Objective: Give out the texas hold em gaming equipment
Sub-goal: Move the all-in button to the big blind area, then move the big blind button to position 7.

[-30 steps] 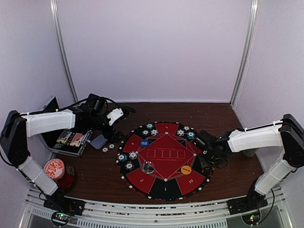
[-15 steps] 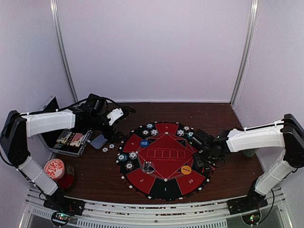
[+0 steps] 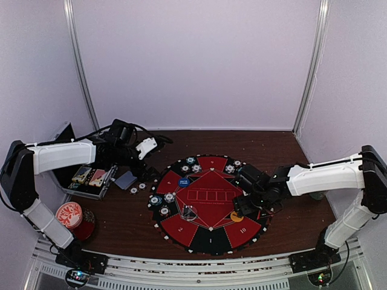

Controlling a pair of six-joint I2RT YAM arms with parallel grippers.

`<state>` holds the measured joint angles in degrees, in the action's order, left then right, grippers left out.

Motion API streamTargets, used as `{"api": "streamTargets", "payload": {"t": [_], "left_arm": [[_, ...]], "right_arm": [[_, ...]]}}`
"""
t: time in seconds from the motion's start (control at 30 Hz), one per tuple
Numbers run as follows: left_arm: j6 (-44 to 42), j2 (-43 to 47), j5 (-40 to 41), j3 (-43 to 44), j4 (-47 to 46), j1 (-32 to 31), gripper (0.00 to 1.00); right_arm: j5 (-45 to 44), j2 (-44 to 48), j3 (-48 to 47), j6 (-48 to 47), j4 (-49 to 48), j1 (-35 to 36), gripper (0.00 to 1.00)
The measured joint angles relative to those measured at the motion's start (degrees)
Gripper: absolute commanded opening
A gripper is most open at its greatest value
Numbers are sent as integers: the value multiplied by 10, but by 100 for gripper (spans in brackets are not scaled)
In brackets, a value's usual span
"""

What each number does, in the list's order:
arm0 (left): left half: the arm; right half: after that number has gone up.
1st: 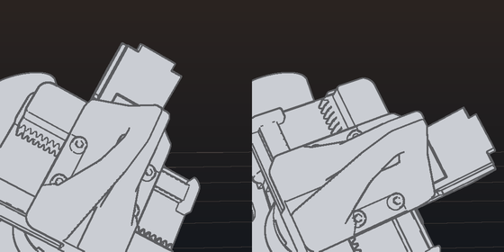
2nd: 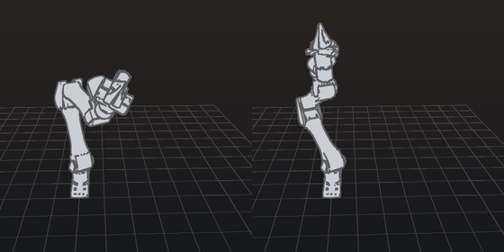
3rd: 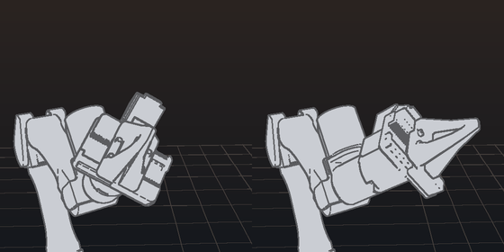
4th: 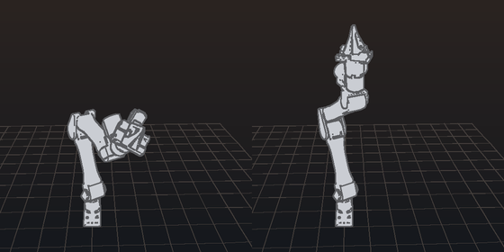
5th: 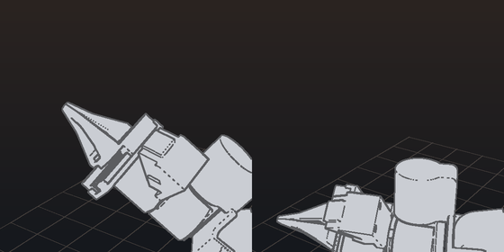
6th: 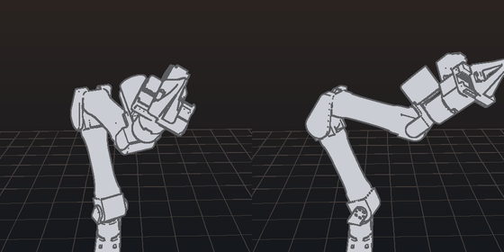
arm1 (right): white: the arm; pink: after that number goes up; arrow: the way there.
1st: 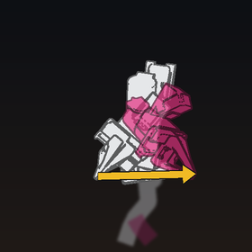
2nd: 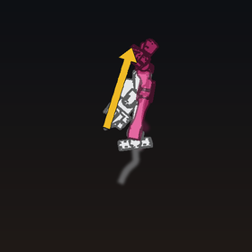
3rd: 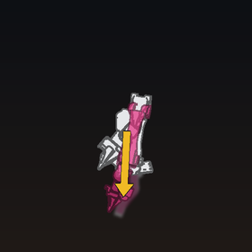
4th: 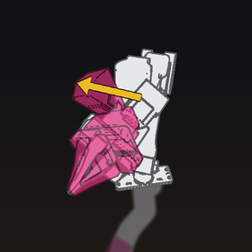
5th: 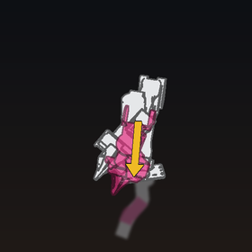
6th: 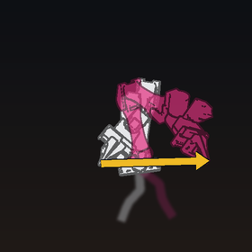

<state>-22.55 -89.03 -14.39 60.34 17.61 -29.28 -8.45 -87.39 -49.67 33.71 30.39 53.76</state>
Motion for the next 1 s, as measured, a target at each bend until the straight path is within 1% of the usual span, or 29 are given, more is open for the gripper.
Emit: {"api": "streamTargets", "payload": {"t": [0.23, 0.53, 0.7, 1.0], "left_arm": [[0, 0, 0, 0, 0, 0, 98], [0, 0, 0, 0, 0, 0, 98], [0, 0, 0, 0, 0, 0, 98], [0, 0, 0, 0, 0, 0, 98]], "right_arm": [[43, -3, -8, -6, -21, 6, 76], [75, -49, -16, -16, -32, 9, 70], [83, -53, -16, -23, -32, 12, 67], [80, -69, -16, -26, -26, 12, 68]]}}
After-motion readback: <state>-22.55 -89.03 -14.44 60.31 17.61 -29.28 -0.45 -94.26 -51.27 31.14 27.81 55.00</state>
